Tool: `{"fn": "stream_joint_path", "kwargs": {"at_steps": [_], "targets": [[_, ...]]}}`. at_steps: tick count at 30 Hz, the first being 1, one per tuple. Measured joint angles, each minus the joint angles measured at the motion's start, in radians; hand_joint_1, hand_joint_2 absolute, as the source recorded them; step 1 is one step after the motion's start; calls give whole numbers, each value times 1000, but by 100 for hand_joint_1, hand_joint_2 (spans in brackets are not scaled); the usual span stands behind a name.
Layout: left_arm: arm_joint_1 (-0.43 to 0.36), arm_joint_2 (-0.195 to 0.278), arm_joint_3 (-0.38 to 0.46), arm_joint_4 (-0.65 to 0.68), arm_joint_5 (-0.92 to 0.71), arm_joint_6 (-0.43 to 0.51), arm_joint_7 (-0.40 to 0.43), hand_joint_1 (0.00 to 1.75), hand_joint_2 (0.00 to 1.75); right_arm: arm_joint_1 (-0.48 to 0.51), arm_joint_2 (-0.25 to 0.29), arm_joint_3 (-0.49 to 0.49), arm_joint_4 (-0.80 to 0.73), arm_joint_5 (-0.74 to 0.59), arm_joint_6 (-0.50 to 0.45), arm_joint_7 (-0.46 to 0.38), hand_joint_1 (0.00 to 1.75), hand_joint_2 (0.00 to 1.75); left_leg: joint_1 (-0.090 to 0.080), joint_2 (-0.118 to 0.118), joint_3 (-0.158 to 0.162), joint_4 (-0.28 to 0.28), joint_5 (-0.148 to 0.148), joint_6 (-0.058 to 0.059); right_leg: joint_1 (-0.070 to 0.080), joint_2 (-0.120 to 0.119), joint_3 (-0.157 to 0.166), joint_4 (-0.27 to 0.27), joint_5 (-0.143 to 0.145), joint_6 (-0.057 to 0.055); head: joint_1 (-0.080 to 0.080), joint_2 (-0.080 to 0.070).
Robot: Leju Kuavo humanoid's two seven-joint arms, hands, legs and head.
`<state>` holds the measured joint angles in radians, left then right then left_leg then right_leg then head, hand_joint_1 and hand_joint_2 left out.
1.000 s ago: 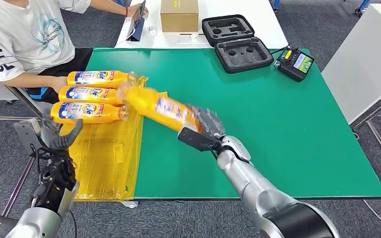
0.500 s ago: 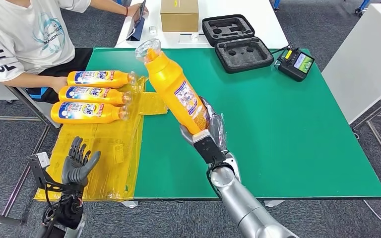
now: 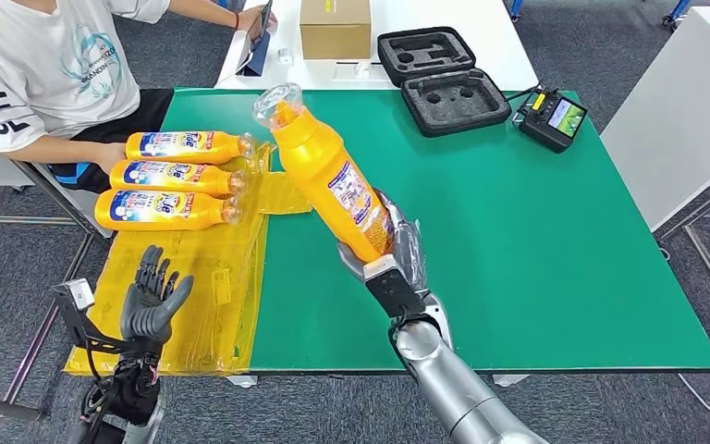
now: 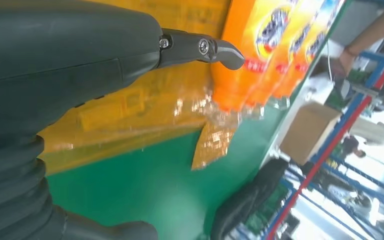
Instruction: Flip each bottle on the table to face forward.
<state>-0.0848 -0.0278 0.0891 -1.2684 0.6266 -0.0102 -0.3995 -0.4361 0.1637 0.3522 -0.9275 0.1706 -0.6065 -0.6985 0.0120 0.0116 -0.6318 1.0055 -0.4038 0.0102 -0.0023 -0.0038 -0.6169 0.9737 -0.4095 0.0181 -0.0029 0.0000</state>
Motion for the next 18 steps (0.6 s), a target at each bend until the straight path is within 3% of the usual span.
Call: {"fn": "stream_joint_path", "kwargs": {"at_steps": [9,18], "targets": [[-7,-7,-74,-83,39,-107,17,0,175,1,9,44,108,25,100,0,175,175,0,0,0,0,0,0,0,0,0,0,0,0,0,0],[-11,-11,-120,-133,50,-128,32,0,175,3,33,87,181,36,124,0,175,175,0,0,0,0,0,0,0,0,0,0,0,0,0,0]]}}
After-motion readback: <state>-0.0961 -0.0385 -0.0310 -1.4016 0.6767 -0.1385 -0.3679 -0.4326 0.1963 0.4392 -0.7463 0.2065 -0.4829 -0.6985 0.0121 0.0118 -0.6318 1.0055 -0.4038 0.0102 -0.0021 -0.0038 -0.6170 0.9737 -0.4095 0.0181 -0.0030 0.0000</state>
